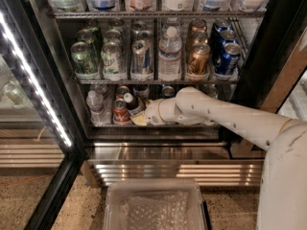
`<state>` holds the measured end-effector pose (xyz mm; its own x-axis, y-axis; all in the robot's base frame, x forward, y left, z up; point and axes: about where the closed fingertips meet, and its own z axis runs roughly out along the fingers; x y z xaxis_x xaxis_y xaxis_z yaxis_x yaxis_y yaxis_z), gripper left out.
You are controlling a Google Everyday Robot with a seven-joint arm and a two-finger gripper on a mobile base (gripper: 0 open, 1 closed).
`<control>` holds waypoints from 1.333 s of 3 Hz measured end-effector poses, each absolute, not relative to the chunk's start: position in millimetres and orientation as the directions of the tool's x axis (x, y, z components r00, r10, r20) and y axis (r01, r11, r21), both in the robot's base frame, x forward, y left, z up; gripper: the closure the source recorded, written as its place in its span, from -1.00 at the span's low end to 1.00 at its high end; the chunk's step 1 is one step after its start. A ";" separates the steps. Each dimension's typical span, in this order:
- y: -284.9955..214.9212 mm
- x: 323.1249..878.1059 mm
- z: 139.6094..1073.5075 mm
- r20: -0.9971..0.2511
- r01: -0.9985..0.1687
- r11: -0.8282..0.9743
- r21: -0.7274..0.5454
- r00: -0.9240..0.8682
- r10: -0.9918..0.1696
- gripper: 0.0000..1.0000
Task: Pick blue plastic bottle from bottom shelf of fridge
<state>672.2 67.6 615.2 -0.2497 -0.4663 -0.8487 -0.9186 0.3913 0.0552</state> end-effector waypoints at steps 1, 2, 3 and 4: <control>67.7 672.2 615.2 -0.849 -0.919 0.391 0.055 -0.250 -0.466 1.00; 67.7 672.2 615.3 -0.849 -0.919 0.391 0.055 -0.250 -0.466 1.00; 72.6 669.0 618.1 -0.850 -0.926 0.374 0.054 -0.240 -0.470 1.00; 70.9 667.7 625.9 -0.860 -0.926 0.377 0.033 -0.219 -0.461 1.00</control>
Offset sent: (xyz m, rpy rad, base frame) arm 0.0000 0.0000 0.0000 0.0000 0.0000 0.0000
